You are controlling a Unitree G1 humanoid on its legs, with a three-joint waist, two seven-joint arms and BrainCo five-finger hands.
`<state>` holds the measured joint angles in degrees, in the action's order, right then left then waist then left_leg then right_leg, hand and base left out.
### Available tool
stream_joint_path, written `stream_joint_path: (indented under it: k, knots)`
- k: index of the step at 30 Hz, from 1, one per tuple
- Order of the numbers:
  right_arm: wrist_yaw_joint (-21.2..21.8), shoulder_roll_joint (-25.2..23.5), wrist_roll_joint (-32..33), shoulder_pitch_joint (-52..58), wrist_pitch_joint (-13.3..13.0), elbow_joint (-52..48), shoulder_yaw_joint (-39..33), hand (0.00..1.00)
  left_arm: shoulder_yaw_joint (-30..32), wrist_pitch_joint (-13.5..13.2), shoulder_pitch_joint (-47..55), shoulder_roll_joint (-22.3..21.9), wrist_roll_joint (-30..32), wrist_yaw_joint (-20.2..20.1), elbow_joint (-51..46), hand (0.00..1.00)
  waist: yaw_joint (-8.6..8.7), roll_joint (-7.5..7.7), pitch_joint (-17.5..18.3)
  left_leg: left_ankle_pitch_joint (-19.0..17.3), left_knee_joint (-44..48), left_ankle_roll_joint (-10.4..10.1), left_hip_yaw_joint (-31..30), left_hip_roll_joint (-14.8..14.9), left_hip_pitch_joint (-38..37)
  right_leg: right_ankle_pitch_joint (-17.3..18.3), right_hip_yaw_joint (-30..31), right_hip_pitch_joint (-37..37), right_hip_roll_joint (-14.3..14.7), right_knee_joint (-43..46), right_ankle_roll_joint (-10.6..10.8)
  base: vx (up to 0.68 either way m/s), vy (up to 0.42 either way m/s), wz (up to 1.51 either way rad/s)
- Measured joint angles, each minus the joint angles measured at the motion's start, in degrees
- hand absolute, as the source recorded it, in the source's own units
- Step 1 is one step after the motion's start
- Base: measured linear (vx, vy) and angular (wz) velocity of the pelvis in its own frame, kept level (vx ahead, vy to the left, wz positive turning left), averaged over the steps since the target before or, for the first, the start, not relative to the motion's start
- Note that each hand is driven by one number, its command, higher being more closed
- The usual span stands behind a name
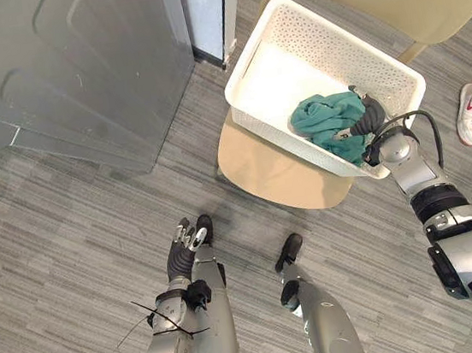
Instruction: Pick up the laundry basket with both hands and put the clothes into the washing machine.
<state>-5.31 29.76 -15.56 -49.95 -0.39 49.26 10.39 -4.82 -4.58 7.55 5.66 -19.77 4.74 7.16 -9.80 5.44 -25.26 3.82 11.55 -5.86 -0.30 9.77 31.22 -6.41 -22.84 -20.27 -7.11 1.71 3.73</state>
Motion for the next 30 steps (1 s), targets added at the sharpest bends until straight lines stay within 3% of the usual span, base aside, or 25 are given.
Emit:
stream_joint_path:
  k: [7,12,19,20,30]
  knots:
    - [0.1,0.7,1.5,-7.4,0.6,9.9,2.6,0.00,-1.2,-0.7,-0.6,-0.9,-2.2,0.5,0.1,0.00,-0.63,-0.75,-2.4,2.4,-3.2,-0.1,-1.3,-0.3,1.1,-0.1,-1.3,-1.6,0.0,-0.1,-0.1,0.00,0.004,0.09]
    - [0.2,5.0,1.4,-13.5,0.5,18.0,5.0,0.00,-2.5,-1.1,-3.4,-2.5,-4.0,0.5,0.1,0.00,-2.06,-2.61,-3.6,4.5,-5.9,-0.2,-2.1,-0.7,2.5,-0.9,-2.3,-3.3,0.0,-1.0,-0.3,-0.01,0.006,0.08]
    - [0.0,9.2,1.5,-16.4,0.5,19.6,10.5,0.00,-3.1,-1.4,-4.6,-5.3,-7.1,0.3,-1.6,0.00,-2.90,-3.32,-4.0,6.9,-9.4,-0.1,-1.5,-0.7,5.2,-2.1,-2.2,-7.4,0.1,-2.1,-0.4,0.00,0.015,-0.04]
    - [0.0,9.6,1.6,-16.7,0.5,19.5,11.1,1.00,-3.5,-1.4,-4.6,-5.6,-7.3,0.3,-2.4,0.00,-3.00,-3.32,-4.0,6.9,-9.5,-0.1,-1.5,-0.7,5.3,-2.1,-2.2,-7.6,0.1,-2.1,-0.4,0.02,0.024,-0.05]
    - [-0.1,11.7,4.0,-17.3,0.7,16.7,12.4,1.00,-4.0,-1.6,-5.0,-9.0,-9.4,-0.9,-5.0,0.00,-3.66,-3.40,-3.9,7.1,-9.5,-0.5,-0.8,0.2,6.5,-2.1,-2.0,-9.1,0.1,-1.6,-0.5,0.01,0.014,-0.01]
